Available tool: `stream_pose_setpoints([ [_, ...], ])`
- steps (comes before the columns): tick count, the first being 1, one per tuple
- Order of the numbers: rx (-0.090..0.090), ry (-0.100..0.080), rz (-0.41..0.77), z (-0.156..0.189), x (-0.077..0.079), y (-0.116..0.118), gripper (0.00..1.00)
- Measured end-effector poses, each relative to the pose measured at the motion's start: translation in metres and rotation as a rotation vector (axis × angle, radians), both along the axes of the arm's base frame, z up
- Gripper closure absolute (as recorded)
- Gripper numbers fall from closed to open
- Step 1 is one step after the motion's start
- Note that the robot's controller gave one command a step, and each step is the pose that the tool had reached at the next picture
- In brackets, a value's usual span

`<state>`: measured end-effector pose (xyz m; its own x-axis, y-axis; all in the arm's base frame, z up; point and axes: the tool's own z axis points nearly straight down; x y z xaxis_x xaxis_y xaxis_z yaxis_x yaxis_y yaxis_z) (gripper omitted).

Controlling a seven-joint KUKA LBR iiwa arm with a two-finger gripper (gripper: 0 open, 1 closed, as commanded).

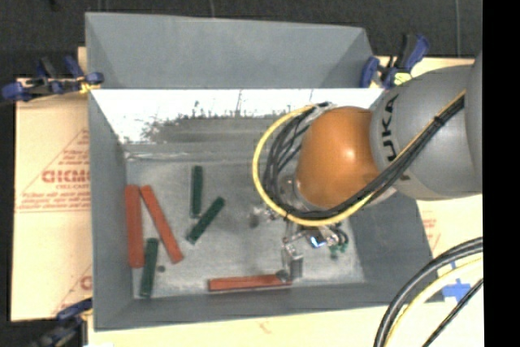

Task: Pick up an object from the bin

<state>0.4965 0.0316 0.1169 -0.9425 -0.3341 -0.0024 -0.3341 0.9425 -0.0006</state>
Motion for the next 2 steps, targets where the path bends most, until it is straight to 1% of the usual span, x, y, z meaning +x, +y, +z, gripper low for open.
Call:
stream_pose_setpoints([
  [1,-0.001,0.002,0.059,0.008,-0.009,0.022,0.0],
  [2,0.001,0.001,0.024,0.004,-0.016,0.039,0.0],
])
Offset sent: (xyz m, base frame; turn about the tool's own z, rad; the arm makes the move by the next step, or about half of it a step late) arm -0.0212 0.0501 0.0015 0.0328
